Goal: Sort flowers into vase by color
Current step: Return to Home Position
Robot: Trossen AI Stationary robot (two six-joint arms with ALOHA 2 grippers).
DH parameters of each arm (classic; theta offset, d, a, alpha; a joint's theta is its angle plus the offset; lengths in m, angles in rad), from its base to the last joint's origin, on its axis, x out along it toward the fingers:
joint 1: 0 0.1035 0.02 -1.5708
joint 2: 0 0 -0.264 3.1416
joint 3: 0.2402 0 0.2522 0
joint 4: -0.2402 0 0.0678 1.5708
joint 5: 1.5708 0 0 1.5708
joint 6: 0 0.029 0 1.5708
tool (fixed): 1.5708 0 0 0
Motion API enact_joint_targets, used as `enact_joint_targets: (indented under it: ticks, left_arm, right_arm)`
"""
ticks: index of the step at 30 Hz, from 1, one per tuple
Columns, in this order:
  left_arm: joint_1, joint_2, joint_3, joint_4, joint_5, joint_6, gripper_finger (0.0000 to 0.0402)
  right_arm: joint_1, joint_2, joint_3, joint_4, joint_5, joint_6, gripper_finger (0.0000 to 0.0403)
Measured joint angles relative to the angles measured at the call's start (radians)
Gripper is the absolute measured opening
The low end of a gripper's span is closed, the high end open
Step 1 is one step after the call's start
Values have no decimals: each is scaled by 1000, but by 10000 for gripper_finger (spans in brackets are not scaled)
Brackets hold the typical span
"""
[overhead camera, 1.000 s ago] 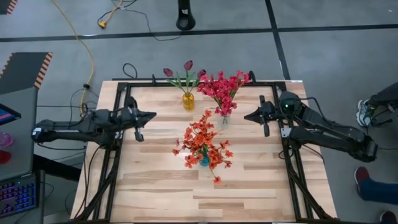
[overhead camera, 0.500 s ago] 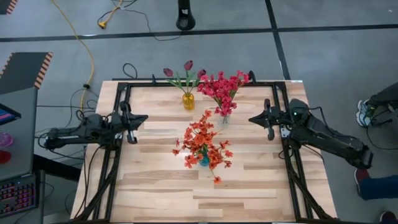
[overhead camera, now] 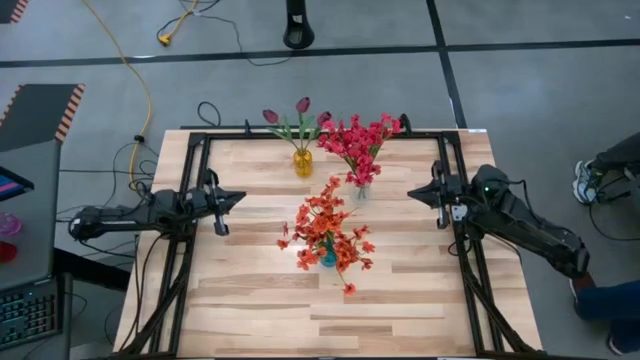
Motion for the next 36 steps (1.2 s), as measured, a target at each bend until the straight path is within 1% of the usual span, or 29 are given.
enact_joint_targets:
  ticks: [9,15,19,22,24,27,32,34,36]
  left_arm:
    - [0,2,-13,-1,-13,18,2]
    - [0,2,-13,-1,-13,18,2]
    - [0,2,-13,-1,-14,17,2]
    - [0,2,-14,-1,-15,14,2]
    - [0,2,-14,-1,-15,10,2]
    - [0,2,-14,-1,-16,7,2]
    - [0,2,-14,-1,-16,-3,2]
    - [0,2,-14,-1,-16,-3,2]
    - [0,2,-14,-1,-17,-8,2]
  right_arm:
    - [0,-65,-1,-30,0,-8,34]
    - [0,-123,-84,-2,-1,12,28]
    - [1,-121,-156,124,-2,74,29]
    - [3,-121,-213,242,-28,132,32]
    - [7,-117,-212,251,-35,143,32]
    - [37,-103,-212,246,-36,161,28]
    - [137,-103,-213,253,-28,168,28]
    - [185,-104,-213,256,2,168,28]
    - [235,-103,-213,247,70,167,28]
